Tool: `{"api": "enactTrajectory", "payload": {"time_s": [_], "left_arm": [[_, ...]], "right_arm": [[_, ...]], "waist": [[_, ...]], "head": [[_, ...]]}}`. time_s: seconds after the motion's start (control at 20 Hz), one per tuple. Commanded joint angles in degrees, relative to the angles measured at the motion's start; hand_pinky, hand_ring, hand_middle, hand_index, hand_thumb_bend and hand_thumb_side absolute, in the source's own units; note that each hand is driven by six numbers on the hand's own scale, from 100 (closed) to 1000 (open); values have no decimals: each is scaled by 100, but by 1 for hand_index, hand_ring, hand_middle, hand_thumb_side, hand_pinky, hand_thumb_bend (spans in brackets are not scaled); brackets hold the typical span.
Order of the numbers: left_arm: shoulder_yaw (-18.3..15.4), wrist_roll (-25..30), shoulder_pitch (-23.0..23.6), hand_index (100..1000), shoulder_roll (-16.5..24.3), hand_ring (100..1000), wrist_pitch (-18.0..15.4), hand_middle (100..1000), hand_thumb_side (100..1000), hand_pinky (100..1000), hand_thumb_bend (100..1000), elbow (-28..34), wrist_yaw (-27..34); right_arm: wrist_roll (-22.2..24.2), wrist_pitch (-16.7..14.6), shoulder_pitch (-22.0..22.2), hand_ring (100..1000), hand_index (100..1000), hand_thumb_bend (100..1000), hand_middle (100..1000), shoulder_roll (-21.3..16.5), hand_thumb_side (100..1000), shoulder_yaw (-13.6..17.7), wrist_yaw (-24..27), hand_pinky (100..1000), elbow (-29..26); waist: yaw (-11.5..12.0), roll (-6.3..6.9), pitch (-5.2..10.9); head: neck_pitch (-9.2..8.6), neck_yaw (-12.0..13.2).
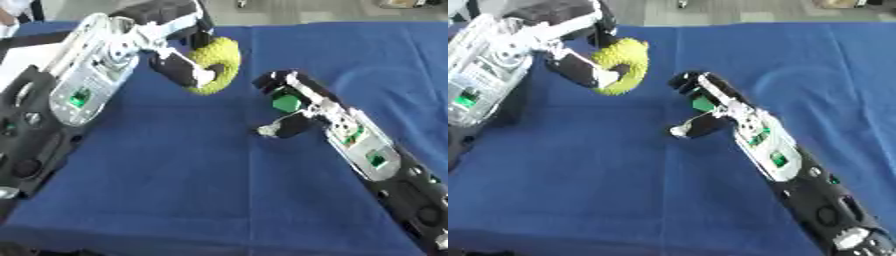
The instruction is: Pick up the objects with one hand, pass them to the other hand, and then place them into the box on the other side of the table.
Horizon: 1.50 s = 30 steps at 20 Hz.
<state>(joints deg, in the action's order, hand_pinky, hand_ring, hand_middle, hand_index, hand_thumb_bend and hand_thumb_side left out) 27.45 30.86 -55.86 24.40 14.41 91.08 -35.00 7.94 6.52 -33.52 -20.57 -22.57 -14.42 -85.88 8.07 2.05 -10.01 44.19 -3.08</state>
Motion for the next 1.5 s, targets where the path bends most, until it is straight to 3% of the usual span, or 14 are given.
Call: {"api": "enactTrajectory", "payload": {"time_s": [0.05,0.2,0.25,0.3,0.65,1.0,1.2,1.5], "left_arm": [[-258,-58,-73,371,396,550,166,439,128,597,200,214,139],[-417,-108,-32,372,695,550,295,440,126,599,196,253,254],[-491,-141,9,372,816,550,346,440,100,599,100,256,290],[-557,-181,53,372,922,550,392,440,126,600,193,260,326],[-959,-460,333,373,1540,550,699,444,158,603,145,63,676],[-1056,-650,336,373,1678,550,704,445,162,603,142,-234,740],[-1247,-822,406,374,1817,550,795,445,162,604,141,-570,612],[-1431,-1135,440,375,1870,550,778,444,154,602,154,-1222,380]], "right_arm": [[-45,63,-60,782,783,631,741,-150,100,78,79,737,-195],[-69,95,-49,782,781,637,740,-181,100,90,109,736,-260],[-74,101,-46,782,781,638,740,-194,100,93,116,737,-286],[-76,108,-46,782,780,631,740,-204,100,95,122,736,-314],[-87,145,-30,781,778,640,737,-268,100,124,181,737,-560],[-66,205,-8,781,778,640,736,-322,100,143,229,738,-817],[-125,187,-15,780,776,640,735,-375,100,195,294,737,-1034],[-141,235,-16,780,776,641,734,-420,100,207,367,738,-1261]], "waist": [[12,-8,143],[16,-8,143],[16,-10,140],[12,-12,137],[-17,-109,83],[-54,-191,39],[-119,-257,-43],[-177,-303,-83]], "head": [[-7,-9],[-7,-11],[-7,3],[-7,28],[-7,211],[-7,355],[-7,785],[-7,1027]]}}
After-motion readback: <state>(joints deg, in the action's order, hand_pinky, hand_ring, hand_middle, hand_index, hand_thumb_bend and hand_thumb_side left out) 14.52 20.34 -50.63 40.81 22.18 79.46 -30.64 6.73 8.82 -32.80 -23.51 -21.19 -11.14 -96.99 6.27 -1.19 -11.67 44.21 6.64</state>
